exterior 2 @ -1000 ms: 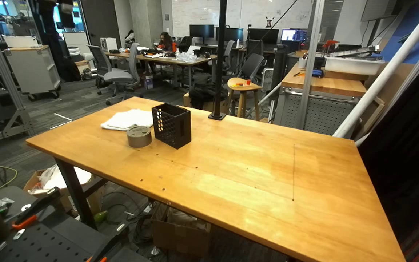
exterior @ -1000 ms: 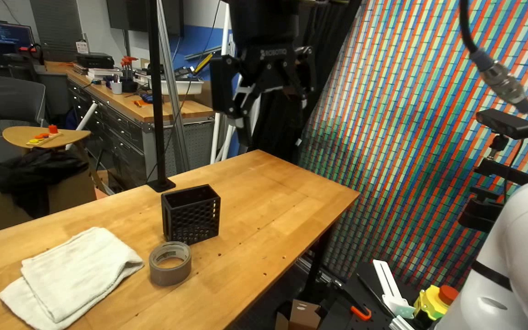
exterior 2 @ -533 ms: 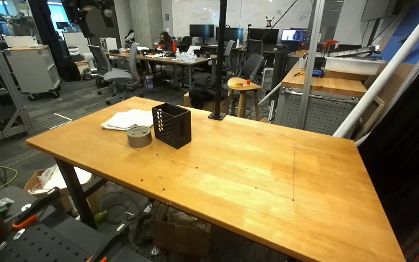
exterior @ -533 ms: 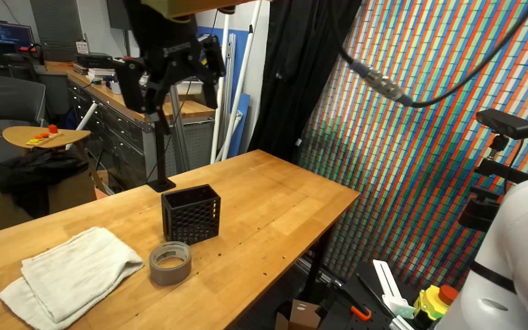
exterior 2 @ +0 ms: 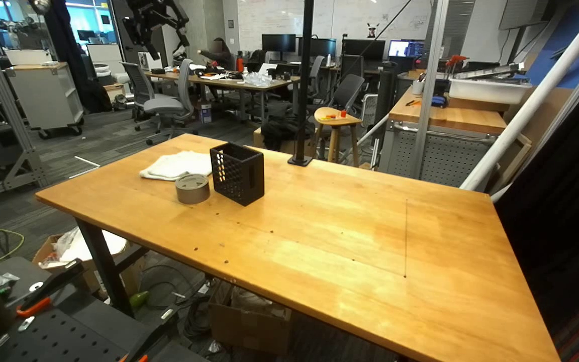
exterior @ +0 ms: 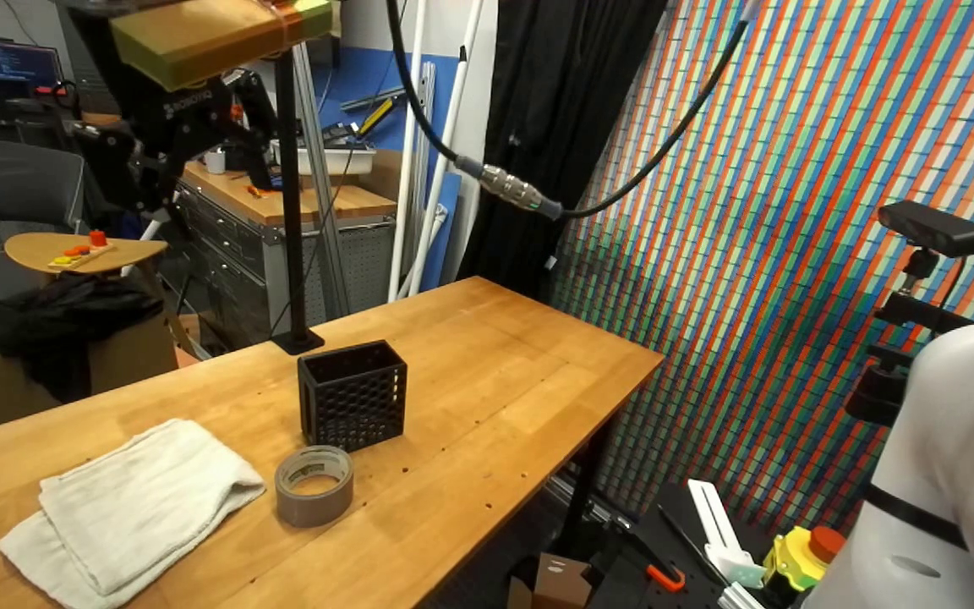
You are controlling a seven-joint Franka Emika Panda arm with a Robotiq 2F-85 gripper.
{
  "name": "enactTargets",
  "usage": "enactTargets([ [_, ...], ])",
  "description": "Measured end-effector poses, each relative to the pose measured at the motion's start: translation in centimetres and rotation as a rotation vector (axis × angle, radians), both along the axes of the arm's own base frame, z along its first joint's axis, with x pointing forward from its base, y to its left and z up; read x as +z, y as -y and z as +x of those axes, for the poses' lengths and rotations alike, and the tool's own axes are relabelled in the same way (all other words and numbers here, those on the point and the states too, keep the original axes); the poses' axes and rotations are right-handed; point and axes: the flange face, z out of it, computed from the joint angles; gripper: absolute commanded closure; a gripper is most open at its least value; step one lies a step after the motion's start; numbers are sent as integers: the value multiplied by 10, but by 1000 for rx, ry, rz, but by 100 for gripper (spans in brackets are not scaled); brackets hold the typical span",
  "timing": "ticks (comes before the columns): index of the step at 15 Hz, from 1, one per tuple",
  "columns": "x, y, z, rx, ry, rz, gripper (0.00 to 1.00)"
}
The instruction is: Put the towel in the box
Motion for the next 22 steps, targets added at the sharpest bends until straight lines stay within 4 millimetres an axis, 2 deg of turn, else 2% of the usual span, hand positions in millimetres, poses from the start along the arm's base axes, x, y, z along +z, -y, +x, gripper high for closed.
enactTargets([
  [4,-24,-9,40,71,23,51,0],
  [8,-58,-11,67,121,33,82,0],
  [16,-147,-10,82,206,-109,64,0],
  [22,-196,-20,94,270,-190,77,0],
])
